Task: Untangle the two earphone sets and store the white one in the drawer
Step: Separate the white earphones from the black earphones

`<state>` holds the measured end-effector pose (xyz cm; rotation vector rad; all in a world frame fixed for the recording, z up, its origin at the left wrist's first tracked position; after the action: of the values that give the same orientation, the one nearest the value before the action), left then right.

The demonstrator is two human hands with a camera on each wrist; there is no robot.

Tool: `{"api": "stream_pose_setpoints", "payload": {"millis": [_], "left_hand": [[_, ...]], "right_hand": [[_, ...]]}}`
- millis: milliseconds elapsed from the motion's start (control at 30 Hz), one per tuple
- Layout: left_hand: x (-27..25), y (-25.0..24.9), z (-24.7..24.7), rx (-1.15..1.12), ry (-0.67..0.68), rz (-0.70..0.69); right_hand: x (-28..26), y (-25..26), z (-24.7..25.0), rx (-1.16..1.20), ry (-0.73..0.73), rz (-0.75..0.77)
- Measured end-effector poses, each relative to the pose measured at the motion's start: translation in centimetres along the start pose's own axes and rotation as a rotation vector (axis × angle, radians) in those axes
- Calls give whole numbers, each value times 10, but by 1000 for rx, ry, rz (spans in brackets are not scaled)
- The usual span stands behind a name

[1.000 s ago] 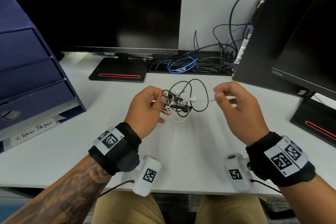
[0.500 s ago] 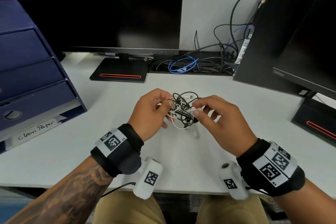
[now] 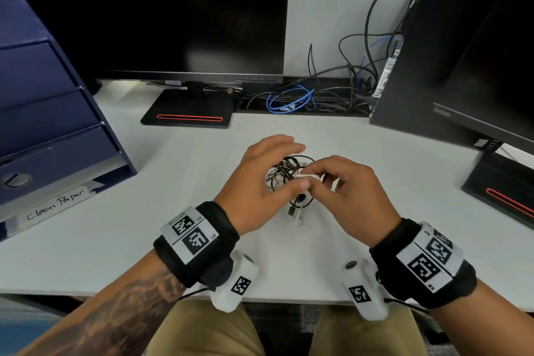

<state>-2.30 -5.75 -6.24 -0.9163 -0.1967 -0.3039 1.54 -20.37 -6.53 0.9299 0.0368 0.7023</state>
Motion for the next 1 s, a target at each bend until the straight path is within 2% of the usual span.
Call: {"api": "stream_pose_setpoints", "payload": {"millis": [167,367,667,833,1000], "left_hand": [[-1,2,-6,12,63,1],[-2,5,8,82,-35,61],[-3,15,22,40,-132,87],[-2,22,27,12,-150,129],[-2,28,31,-49,-164,163]], "right_hand": [[-2,5,-1,65,-14,17],[0,11,15,89,-84,12],[-1,14,39,146,-197,10],[0,15,50,146,-253,14],[2,4,56,158,-278,-44]]}}
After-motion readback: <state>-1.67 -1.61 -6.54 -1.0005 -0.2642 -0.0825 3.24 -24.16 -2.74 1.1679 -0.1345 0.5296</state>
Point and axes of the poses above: each hand's wrist, its own x-axis towards the middle knuckle, its own z-axis out of the back of the hand, y = z × x, the point moved 9 cm from there along x, towards the middle knuckle, and after that the axes turned 9 degrees about y, right-handed, at the moved point
